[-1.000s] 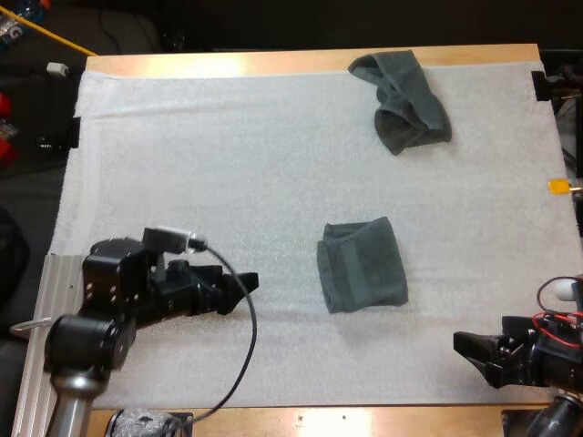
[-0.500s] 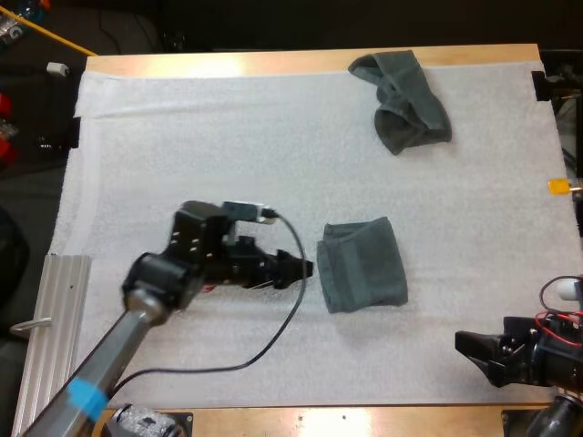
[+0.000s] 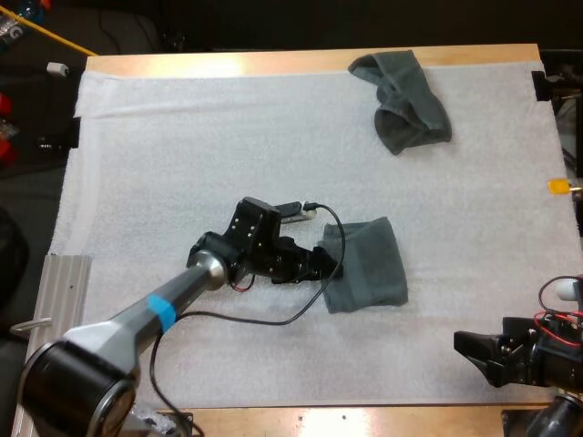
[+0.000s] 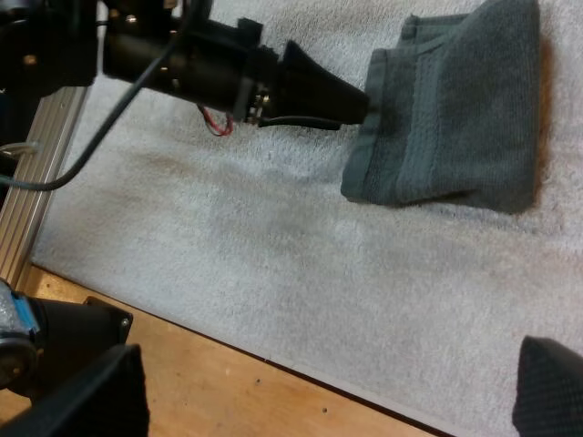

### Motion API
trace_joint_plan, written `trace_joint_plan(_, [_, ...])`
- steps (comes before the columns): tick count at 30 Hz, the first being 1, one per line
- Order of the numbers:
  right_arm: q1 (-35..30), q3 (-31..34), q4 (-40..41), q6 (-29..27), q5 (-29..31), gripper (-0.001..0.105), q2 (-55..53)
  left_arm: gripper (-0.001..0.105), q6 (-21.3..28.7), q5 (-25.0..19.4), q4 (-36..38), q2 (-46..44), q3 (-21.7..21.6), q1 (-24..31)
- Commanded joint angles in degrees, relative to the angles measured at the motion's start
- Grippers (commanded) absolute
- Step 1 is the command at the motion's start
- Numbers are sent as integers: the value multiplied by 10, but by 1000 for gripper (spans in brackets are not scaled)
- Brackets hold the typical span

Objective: Pick towel from pile, fold and stack

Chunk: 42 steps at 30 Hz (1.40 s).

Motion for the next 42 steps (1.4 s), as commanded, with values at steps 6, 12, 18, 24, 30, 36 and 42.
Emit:
trace_joint_plan(6, [1, -1, 4, 7, -2, 78, -1, 71, -13, 3, -8, 41, -25, -2])
trace_joint_plan(12, [1, -1, 4, 7, -2, 78, -1, 71, -33, 13, -11, 54, -31, -2])
trace_joint_plan(18, [1, -1, 4, 7, -2, 78, -1, 71, -38, 17, -9, 56, -31, -16])
trace_joint_plan(24, [1, -1, 4, 7, -2, 78, -1, 71, -52, 5, -8, 68, -50, -56])
trace_joint_plan(30, [1, -1, 4, 5, -2, 78, -1, 65, -62, 2, -6, 84, -73, -70])
trace_joint_plan(36, [1, -1, 4, 2, -2, 78, -1, 12, -62, 3, 6, 84, -73, -70])
trace_joint_plan(42, [1, -1, 4, 2, -2, 78, -1, 0, -50, 8, 25, 80, -73, -70])
